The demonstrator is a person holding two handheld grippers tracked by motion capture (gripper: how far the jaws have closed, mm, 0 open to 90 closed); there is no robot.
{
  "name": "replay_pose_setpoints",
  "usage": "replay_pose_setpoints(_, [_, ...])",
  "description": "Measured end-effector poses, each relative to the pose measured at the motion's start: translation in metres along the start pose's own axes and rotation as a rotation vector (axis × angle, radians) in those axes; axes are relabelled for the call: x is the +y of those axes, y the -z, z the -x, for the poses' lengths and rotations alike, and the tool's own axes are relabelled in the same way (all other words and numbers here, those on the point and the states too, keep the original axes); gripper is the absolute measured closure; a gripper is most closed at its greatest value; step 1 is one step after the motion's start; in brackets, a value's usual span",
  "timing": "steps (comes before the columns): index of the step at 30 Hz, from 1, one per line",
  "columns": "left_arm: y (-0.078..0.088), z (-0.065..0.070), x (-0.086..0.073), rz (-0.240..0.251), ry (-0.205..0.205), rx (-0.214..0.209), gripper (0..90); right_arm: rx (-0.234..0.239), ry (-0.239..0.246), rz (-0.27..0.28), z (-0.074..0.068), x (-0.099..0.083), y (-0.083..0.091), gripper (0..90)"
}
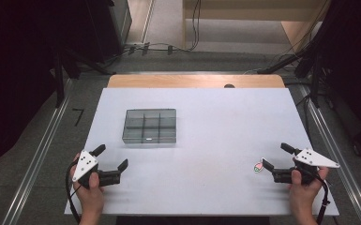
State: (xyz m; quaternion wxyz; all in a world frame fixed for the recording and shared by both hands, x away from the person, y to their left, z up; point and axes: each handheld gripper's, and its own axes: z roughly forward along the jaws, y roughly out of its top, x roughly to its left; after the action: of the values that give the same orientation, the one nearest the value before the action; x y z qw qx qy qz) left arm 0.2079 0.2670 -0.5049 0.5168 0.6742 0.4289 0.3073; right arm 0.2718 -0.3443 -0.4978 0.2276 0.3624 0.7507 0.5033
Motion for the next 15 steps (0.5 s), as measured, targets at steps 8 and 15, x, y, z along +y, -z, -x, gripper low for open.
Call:
replay_pose_setpoints(8, [-0.0011, 0.0000, 0.0007, -0.003, -0.002, 0.002, 0.0, 0.000, 0.004, -0.003, -0.0015, -0.0004, 0.0008, 0.0])
replay_pose_setpoints(15, [-0.0022, 0.0005, 0.0033, -0.018, -0.016, 0.016, 0.0, 0.000, 0.011, -0.005, -0.0025, 0.0000, 0.0008, 0.0])
